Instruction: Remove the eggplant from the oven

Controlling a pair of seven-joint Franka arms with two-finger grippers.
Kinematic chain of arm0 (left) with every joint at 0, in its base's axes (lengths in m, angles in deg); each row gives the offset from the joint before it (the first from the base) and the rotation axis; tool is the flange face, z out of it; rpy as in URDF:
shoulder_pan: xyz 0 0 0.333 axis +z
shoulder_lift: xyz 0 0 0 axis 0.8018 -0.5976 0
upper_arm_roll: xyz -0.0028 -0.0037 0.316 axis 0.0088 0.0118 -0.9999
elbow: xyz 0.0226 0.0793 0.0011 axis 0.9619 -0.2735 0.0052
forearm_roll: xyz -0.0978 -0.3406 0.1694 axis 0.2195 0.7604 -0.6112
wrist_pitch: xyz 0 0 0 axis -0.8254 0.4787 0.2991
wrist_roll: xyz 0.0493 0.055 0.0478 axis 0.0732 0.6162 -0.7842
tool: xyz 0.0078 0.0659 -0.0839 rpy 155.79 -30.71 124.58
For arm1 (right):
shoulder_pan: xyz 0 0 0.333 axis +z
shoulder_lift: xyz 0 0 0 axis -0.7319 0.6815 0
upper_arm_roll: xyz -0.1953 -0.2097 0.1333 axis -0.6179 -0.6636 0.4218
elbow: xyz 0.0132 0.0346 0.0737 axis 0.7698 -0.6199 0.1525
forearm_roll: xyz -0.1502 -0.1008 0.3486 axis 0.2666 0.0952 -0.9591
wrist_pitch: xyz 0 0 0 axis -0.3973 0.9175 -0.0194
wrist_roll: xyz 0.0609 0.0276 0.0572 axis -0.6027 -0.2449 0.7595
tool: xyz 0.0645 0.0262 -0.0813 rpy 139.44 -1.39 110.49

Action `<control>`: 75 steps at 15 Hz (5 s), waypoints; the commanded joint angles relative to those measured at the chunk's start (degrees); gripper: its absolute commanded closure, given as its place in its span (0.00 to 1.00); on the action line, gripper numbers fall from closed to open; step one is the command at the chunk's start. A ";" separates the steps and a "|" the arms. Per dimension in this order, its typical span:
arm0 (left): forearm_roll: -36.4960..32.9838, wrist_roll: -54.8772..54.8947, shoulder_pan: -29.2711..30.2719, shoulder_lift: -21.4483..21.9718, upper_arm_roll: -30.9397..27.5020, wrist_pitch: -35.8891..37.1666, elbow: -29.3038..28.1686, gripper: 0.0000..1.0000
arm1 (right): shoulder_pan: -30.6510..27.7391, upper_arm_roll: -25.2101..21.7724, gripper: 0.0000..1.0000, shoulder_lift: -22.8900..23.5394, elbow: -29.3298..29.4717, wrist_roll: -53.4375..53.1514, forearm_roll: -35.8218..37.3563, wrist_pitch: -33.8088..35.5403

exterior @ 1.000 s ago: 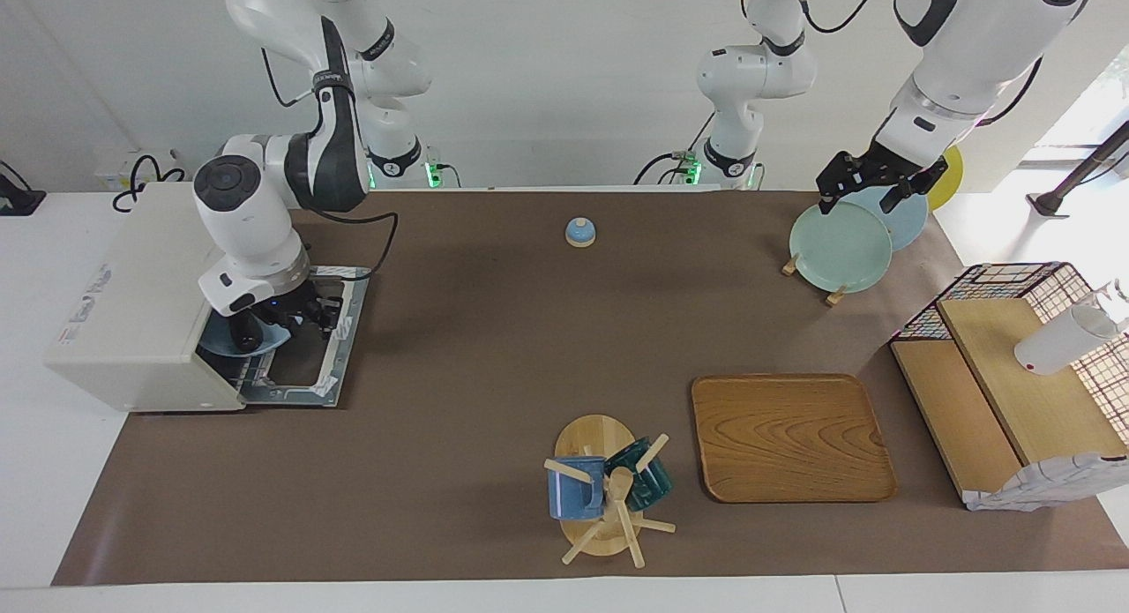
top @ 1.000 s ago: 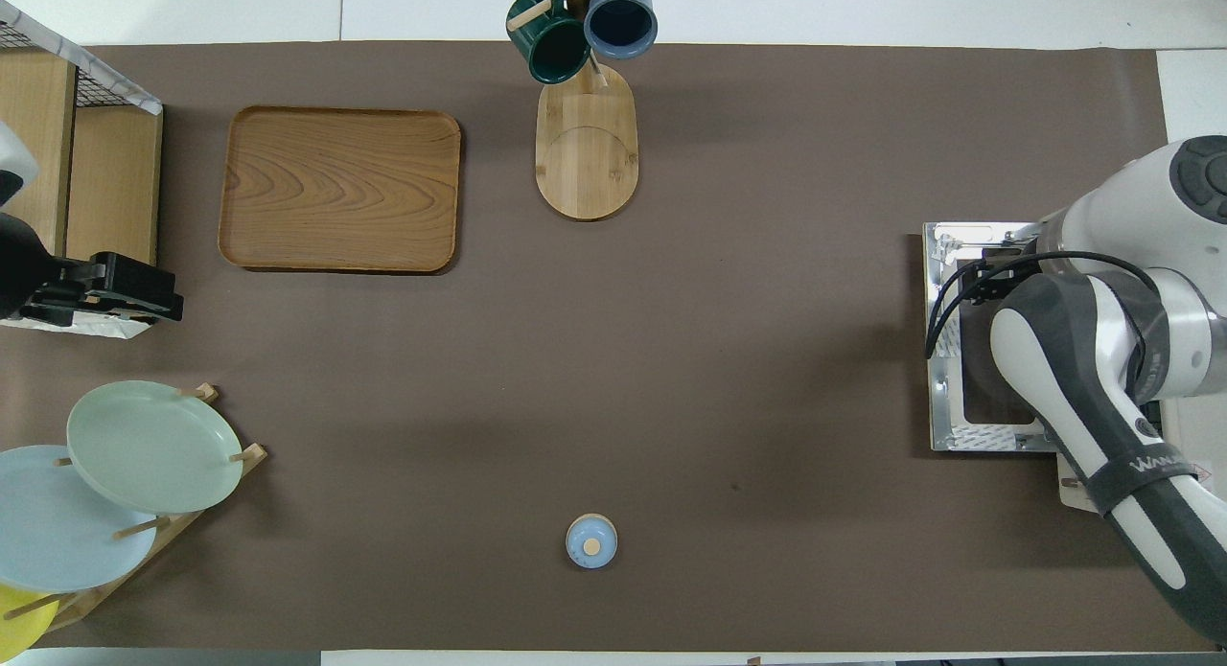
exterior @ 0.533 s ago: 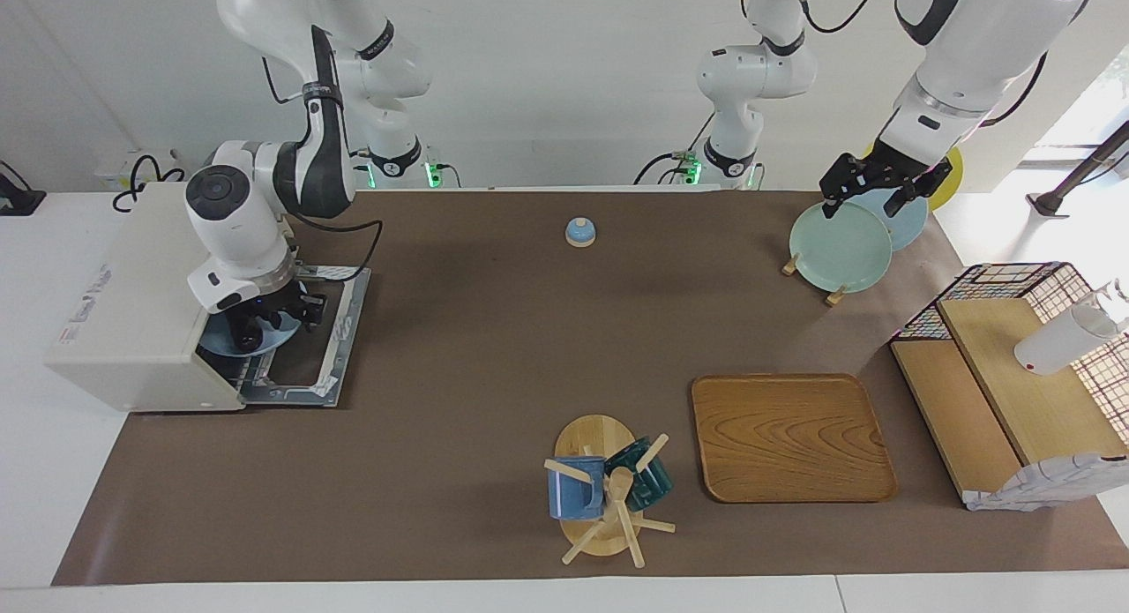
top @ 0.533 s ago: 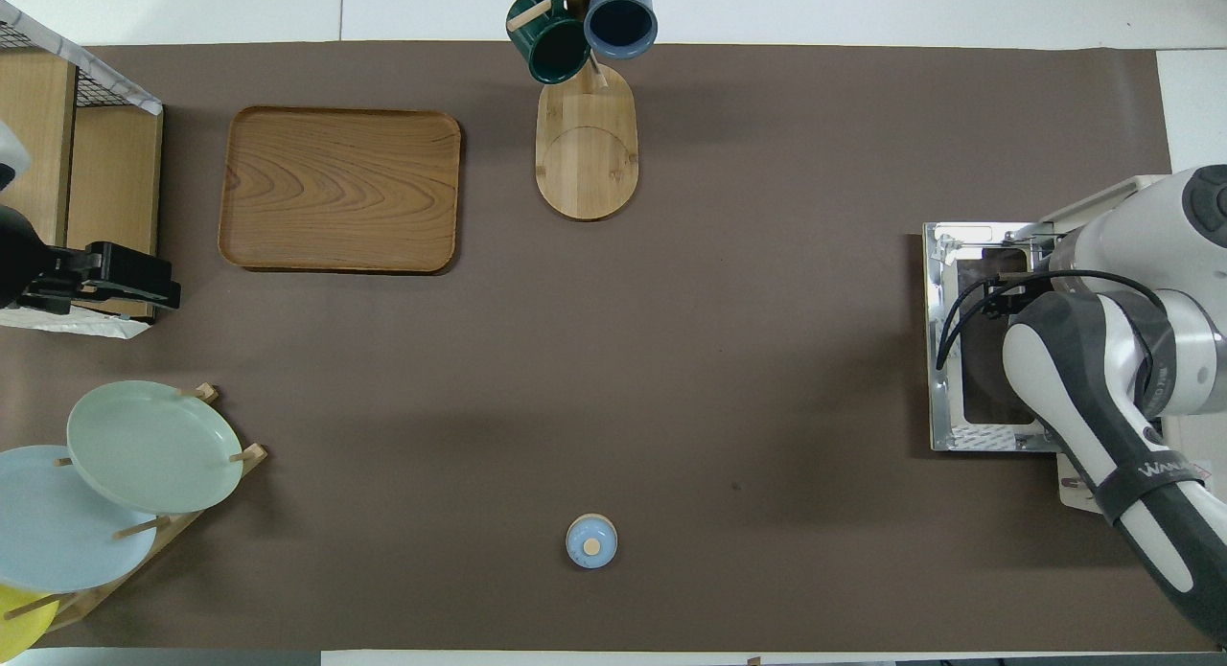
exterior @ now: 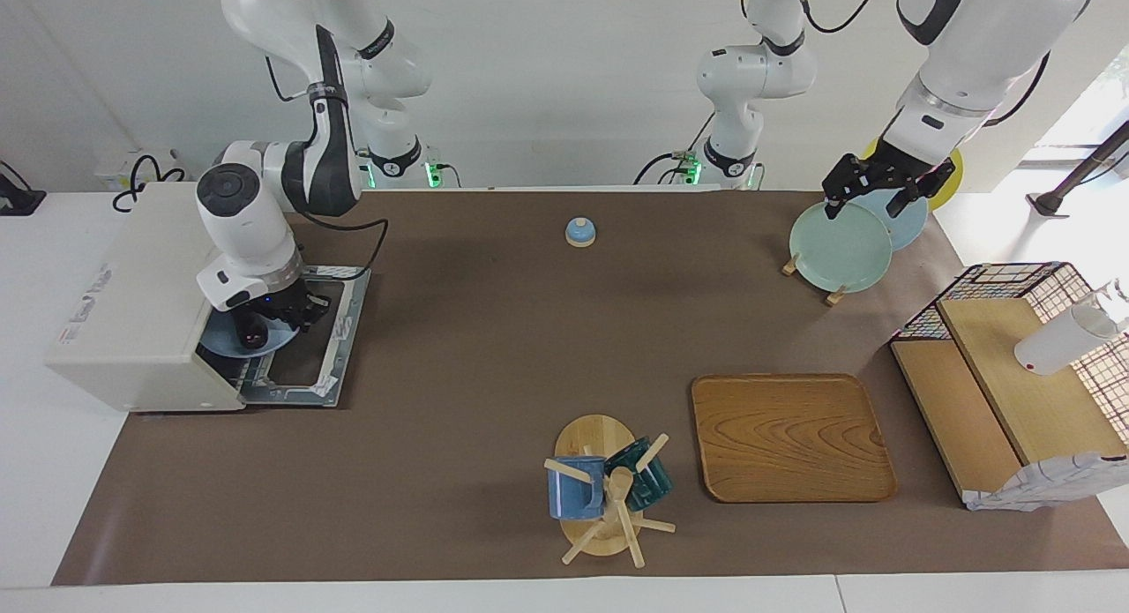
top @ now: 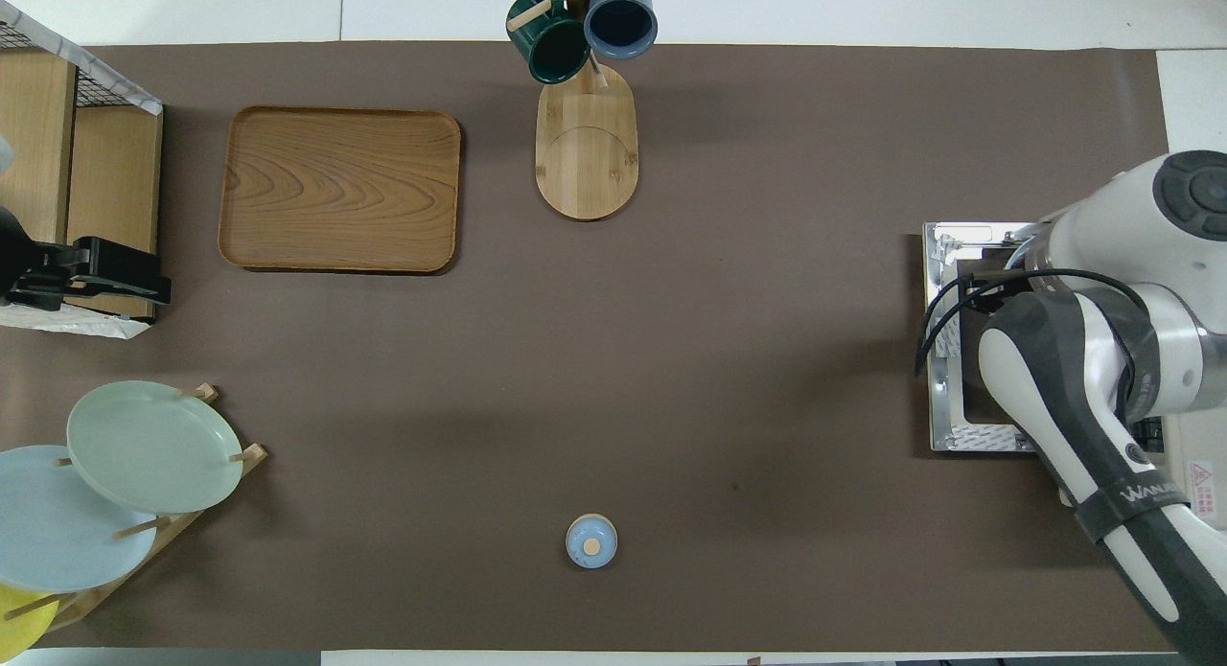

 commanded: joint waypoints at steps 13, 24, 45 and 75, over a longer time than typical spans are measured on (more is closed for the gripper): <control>-0.24 0.47 2.15 1.25 0.13 -1.45 -1.70 0.00 | 38.52 0.79 1.00 24.14 36.59 -44.05 -1.11 10.18; -0.24 0.29 3.47 1.25 0.13 -3.91 -2.31 0.00 | 42.14 1.23 0.47 26.63 25.36 -45.58 -8.41 -14.18; 2.49 -25.36 -27.09 -10.51 0.92 -30.34 -12.77 0.00 | 9.54 0.44 1.00 5.71 -7.75 -26.94 7.41 -5.30; 2.40 -28.10 -36.43 -26.53 0.75 -49.97 -13.30 0.57 | -5.14 0.44 1.00 -0.18 4.63 2.41 15.15 11.66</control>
